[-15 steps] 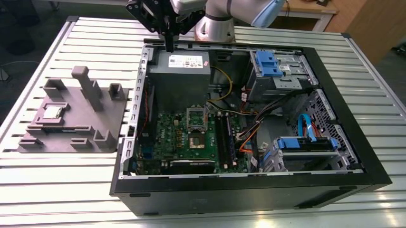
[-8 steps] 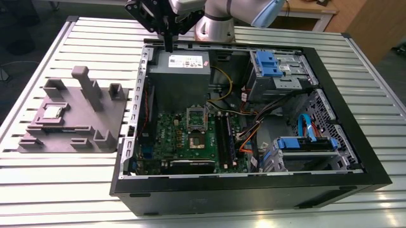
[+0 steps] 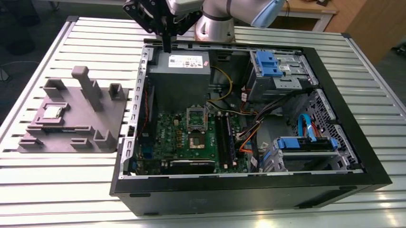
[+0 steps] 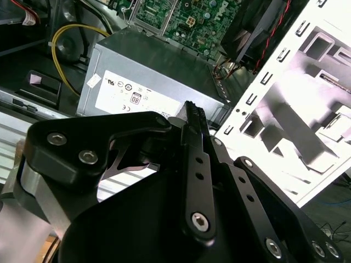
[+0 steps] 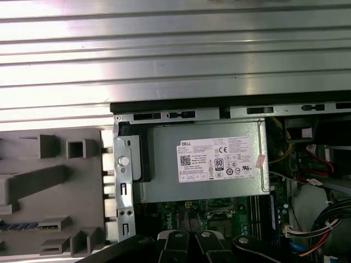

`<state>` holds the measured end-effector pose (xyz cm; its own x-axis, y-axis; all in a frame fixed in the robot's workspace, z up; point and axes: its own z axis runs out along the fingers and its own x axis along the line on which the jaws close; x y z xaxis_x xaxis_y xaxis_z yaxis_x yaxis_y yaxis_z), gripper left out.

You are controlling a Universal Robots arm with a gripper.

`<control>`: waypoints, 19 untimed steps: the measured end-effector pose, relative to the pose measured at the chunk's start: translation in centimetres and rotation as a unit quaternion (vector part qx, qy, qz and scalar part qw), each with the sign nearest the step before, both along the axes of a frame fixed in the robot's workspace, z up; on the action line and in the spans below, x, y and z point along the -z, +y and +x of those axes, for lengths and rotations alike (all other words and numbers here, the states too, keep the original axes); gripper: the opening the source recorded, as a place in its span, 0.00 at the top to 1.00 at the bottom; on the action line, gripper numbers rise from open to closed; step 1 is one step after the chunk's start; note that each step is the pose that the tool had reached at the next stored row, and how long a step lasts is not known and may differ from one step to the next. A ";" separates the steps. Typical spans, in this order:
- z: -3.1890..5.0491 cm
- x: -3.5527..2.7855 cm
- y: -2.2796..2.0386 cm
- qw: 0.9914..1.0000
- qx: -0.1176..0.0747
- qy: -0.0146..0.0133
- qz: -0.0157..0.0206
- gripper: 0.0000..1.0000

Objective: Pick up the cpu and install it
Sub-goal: 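Reach for the cpu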

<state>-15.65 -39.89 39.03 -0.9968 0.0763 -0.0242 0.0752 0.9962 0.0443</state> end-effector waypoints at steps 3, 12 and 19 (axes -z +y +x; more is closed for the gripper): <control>-0.18 0.08 0.00 1.000 0.000 0.000 0.000 0.90; -0.38 0.11 0.00 1.000 0.000 0.000 0.000 0.90; -0.67 0.12 0.00 1.000 0.000 0.000 0.000 0.90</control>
<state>-16.32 -39.89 38.91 -0.9968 0.0762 -0.0242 0.0751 0.9962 0.0444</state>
